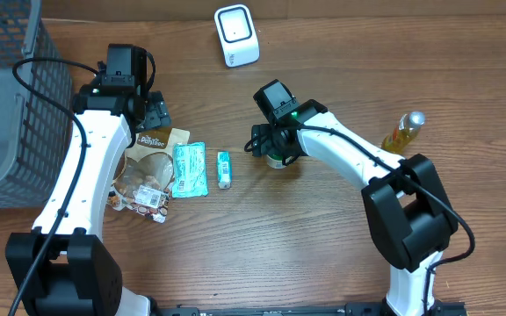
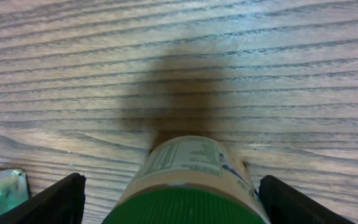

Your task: Scan the item barcode

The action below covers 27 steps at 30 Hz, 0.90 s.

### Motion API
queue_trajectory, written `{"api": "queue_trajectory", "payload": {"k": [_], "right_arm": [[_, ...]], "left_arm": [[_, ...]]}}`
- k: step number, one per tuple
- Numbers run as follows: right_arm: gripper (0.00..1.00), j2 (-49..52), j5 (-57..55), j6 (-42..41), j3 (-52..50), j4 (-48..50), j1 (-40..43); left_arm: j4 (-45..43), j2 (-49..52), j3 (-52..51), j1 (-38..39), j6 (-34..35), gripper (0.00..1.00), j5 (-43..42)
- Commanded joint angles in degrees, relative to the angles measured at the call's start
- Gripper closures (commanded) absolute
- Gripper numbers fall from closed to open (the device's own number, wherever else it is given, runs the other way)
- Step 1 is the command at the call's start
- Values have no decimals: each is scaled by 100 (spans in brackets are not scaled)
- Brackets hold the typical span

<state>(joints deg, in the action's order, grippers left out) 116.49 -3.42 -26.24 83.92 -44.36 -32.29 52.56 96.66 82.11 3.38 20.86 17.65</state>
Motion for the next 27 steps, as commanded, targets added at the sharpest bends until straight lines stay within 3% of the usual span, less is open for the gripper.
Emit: {"api": "queue_trajectory", "payload": {"k": [1,6,23,27], "right_arm": [[15,223,-83,44,-52,33,22],[31,256,-256,66,-61,11,22],[31,251,-256,101,284,-887,57],[25,251,-254,101,284,-896,92]], "left_arm": [[-9,57,22,39,-7,0,74],[-9,57,20,39,-7,1,74],[-9,57,20,44,-7,0,74],[-9,57,22,50,-7,0,74]]}}
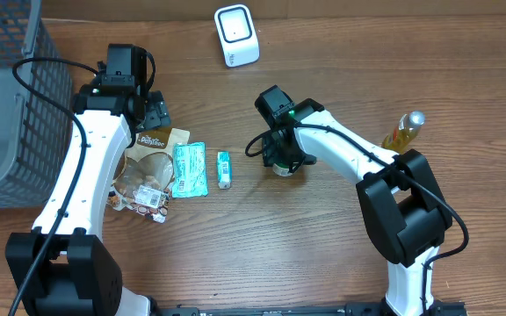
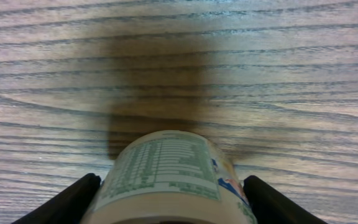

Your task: Scan the item barcode

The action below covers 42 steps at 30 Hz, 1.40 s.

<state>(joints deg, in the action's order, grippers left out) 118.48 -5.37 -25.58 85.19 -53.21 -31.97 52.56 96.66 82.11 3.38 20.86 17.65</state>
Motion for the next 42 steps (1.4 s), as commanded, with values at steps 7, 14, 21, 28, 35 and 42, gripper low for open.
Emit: {"api": "queue_trajectory", "payload": {"k": [7,14,21,28,35,42], "right_arm": [[23,52,-63,37,157,-7,68],[22,52,-59,13,157,-31,87],[22,52,-59,13,155,-96,87],[3,52,-61,17,155,-61,103],[0,52,-59,20,155,219,107],[12,52,-61,39,157,157,149]], "left_arm": [[-9,57,20,50,-7,0,74],[-11,57,20,50,-7,0,74],[-9,57,20,50,-7,0,74],[-9,57,20,50,-7,0,74],[-9,57,22,50,-7,1,74],[-9,57,22,50,-7,0,74]]}}
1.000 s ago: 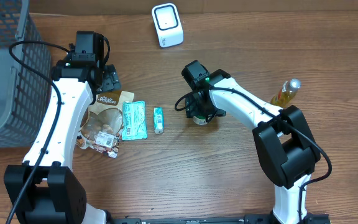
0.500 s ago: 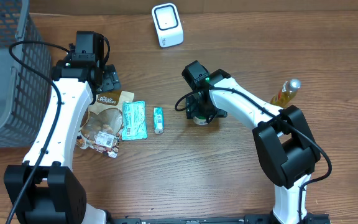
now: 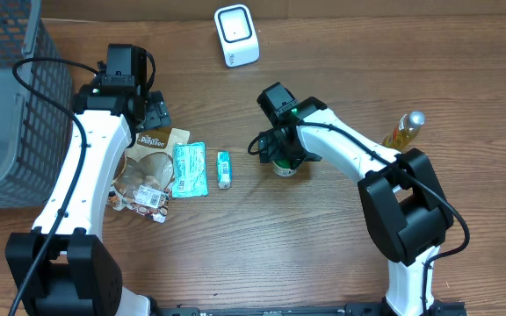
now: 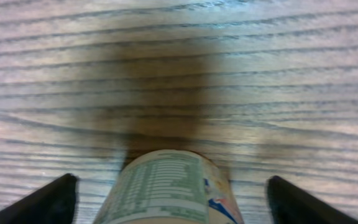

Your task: Scan the item barcode

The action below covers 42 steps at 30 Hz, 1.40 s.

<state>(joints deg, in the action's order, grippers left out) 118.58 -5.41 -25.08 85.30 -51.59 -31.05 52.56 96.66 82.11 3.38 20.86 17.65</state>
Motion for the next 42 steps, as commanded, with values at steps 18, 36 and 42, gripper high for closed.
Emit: {"api": "queue_trajectory", "payload": {"k": [18,36,42], "right_arm": [[18,42,-57,-13,490,-494,92],[17,48,-55,-15,466,-579,90],[16,48,-55,-15,466,-643,90]], "left_arm": [[-9,57,20,50,-7,1,74],[-9,57,20,50,-7,0,74],[-9,57,22,50,-7,0,76]]}}
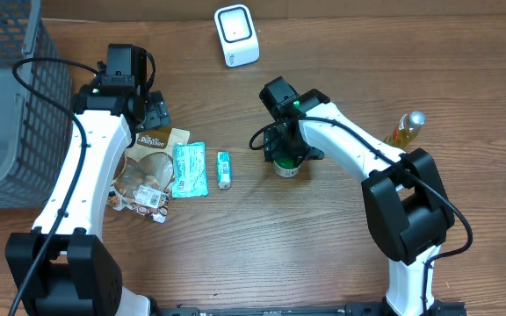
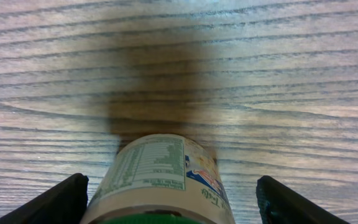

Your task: Scan the item barcode

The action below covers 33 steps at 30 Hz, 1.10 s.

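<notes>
A small jar [image 2: 160, 177] with a green lid and a pale label of nutrition print stands upright on the wooden table [image 1: 306, 246]. My right gripper [image 2: 169, 199] hangs over it, open, one black finger [image 2: 64, 202] on each side with a gap to the jar. From overhead the jar [image 1: 285, 167] peeks out under the right gripper [image 1: 285, 154]. The white scanner [image 1: 236, 35] stands at the far edge. My left gripper [image 1: 154, 114] rests by a snack bag [image 1: 152, 162]; its jaws are too small to read.
A teal packet [image 1: 189, 168] and a small green pack [image 1: 224, 168] lie left of the jar. A yellow oil bottle [image 1: 404, 132] stands at the right. A grey wire basket [image 1: 7, 105] fills the left edge.
The right gripper's fingers stand somewhat closer together than before, still apart from the jar. The jar's green lid now shows at the bottom of the wrist view. The left arm has not moved.
My right gripper first stood open astride the jar. Then its fingers were close against the jar's sides. Then they were spread wide again. By now the jar stands a little further right and nearer, its label turned slightly, with the gripper open over it.
</notes>
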### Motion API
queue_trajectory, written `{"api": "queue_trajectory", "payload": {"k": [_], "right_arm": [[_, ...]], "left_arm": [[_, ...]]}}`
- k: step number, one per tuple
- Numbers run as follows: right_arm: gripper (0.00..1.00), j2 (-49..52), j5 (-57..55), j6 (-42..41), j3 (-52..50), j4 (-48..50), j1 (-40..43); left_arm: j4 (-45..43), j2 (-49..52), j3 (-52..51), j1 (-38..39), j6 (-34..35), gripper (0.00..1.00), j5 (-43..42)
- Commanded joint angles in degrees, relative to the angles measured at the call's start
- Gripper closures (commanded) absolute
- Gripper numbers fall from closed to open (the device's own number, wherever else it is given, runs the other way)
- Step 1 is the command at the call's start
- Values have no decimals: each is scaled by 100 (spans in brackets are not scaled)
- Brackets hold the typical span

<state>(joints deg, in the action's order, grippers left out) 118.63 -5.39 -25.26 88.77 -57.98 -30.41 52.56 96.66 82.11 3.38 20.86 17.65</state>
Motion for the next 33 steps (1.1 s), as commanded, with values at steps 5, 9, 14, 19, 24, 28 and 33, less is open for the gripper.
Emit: {"api": "queue_trajectory", "payload": {"k": [5,9,14,19,24,28,33], "right_arm": [[13,46,-57,2,63,-4,26],[12,44,-57,4,-68,68,28],[17,46,-52,2,-70,81,28],[16,44,-55,2,-160,59,22],[16,46,-57,2,-323,177,22],[16,46,-59,4,-321,289,28],[17,44,-59,7,-321,291,28]], "left_arm": [[-9,57,20,50,-7,0,74],[-9,57,20,50,-7,1,74],[-9,57,22,50,-7,0,76],[-9,57,20,50,-7,0,74],[-9,57,20,50,-7,0,74],[-9,57,20,50,-7,0,74],[-9,57,20,50,-7,0,74]]}}
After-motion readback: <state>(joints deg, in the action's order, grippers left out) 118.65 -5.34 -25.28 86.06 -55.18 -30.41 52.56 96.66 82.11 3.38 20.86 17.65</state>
